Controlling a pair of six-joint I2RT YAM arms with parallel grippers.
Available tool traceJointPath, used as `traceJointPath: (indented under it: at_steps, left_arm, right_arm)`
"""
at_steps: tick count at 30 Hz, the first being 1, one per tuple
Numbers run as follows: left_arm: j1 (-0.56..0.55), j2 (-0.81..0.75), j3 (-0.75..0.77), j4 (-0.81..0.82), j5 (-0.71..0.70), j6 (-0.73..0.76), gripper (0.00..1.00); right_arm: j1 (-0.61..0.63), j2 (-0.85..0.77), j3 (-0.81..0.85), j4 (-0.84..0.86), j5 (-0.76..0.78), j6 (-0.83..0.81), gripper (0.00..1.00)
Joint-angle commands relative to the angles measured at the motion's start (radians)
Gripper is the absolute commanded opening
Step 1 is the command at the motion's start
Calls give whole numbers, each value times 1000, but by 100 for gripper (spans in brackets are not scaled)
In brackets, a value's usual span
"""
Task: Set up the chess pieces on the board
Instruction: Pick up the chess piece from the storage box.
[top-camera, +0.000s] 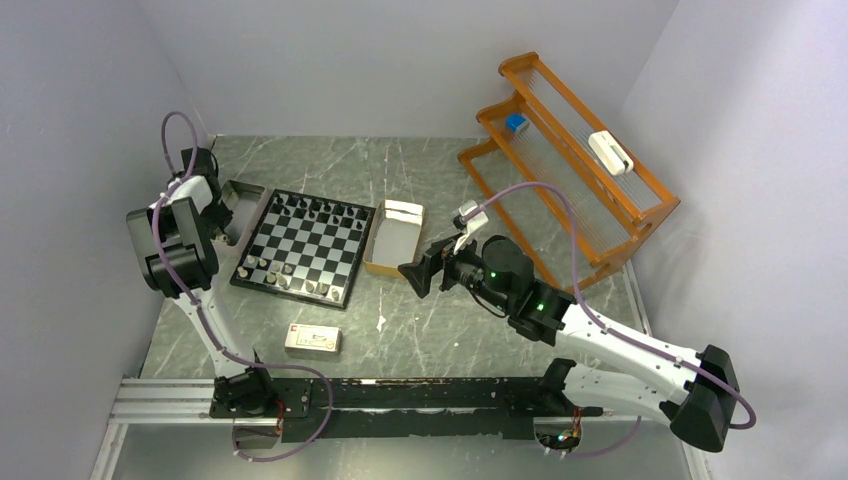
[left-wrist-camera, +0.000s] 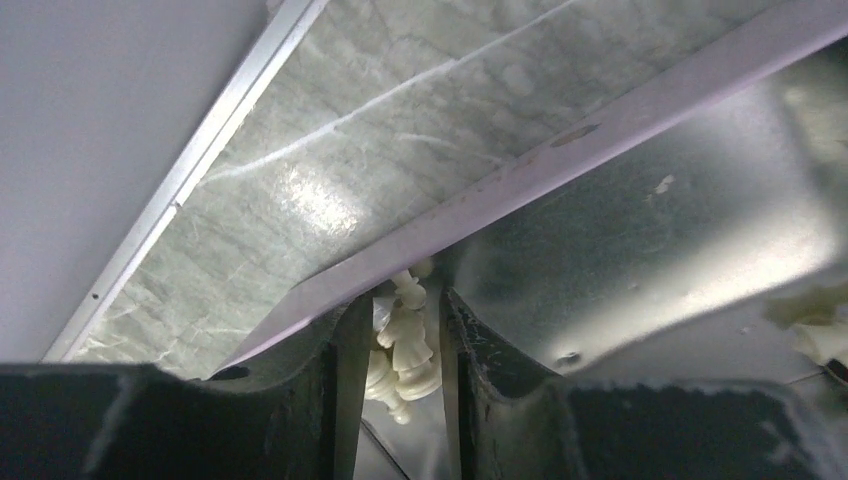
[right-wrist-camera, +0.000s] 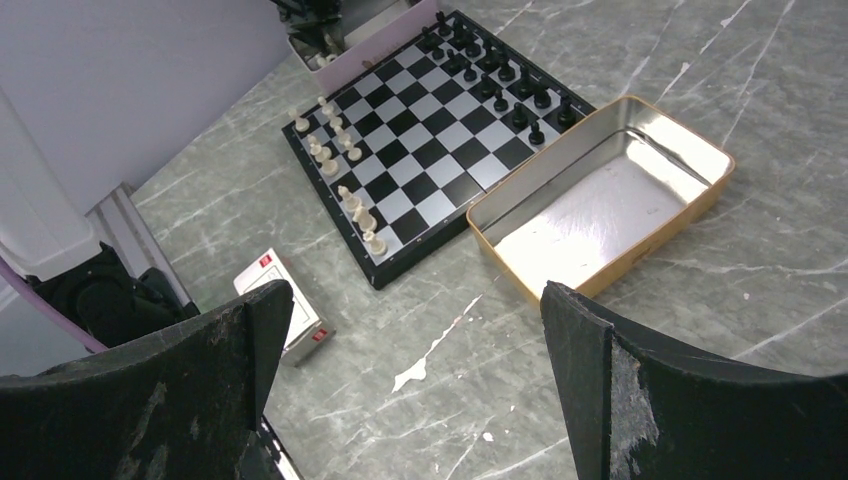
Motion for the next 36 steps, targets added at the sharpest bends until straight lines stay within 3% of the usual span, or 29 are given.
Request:
traceJointPath:
  at_steps: [1,12,36]
  left_arm:
    - [10,38,13,39,7,-11,36]
    - [10,13,47,2,51,6,14]
    - [10,-209,46,-103,280,35,7]
  right_arm:
    - [-1,-1,9,25,16,-17,100]
    - [-2,-10,-1,36,-2,11,100]
    - [-1,-31,0,37,-19,188,100]
